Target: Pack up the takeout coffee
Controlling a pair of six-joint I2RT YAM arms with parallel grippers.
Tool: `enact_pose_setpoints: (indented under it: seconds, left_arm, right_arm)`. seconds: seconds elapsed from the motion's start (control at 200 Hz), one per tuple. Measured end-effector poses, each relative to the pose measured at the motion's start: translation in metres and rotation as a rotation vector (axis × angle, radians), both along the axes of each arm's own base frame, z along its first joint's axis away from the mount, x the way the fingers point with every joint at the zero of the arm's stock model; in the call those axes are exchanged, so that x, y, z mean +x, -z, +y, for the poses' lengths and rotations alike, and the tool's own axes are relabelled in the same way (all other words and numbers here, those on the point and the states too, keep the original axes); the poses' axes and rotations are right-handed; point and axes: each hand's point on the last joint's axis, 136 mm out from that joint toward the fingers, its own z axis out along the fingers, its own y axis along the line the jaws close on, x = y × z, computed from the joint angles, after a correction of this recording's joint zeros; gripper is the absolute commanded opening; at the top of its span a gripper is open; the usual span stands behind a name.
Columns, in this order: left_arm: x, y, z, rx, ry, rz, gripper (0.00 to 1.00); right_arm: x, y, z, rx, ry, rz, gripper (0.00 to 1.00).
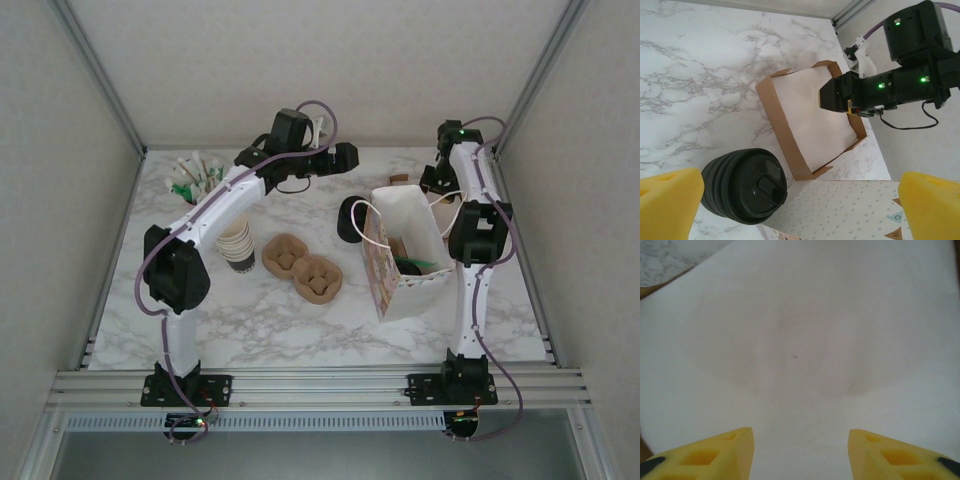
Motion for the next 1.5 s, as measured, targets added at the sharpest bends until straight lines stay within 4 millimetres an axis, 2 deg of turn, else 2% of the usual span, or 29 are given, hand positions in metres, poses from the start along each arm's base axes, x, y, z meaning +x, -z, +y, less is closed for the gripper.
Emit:
enact_pose_setpoints:
  seconds: [0.195,0.466,0.801,1.086,1.262,1.497]
  left_arm:
    - [0.0,0.001,0.0,0.001,0.0,0.001,1.0]
    - [0.0,0.0,-0.001,-0.001,0.002,0.0,1.0]
    - [0.001,0.0,-0.008,-0.008,0.019,0.0,1.0]
    - [0.001,0.005,-0.011,-0.009,0.029,0.009,1.0]
    - [0.001,0.003,-0.012,-0.012,0.031,0.006,1.0]
    - [0.003,0.005,-0.013,-0.011,0.032,0.009,1.0]
  right_arm:
    - [-0.009,0.042,-0.006,-0.038,-0.012,0.102,0.54]
    - [-0.018,0.039,-0.014,-0.099,-0.015,0.118,0.57]
    - [-0.072,0.039,-0.053,-0.109,0.062,0.217,0.59]
    - [-0.071,0.038,-0.055,-0.099,0.07,0.209,0.64]
    - [-0.062,0.033,-0.049,-0.06,0.07,0.165,0.68]
    - [-0.059,0.032,-0.047,-0.053,0.068,0.151,0.69]
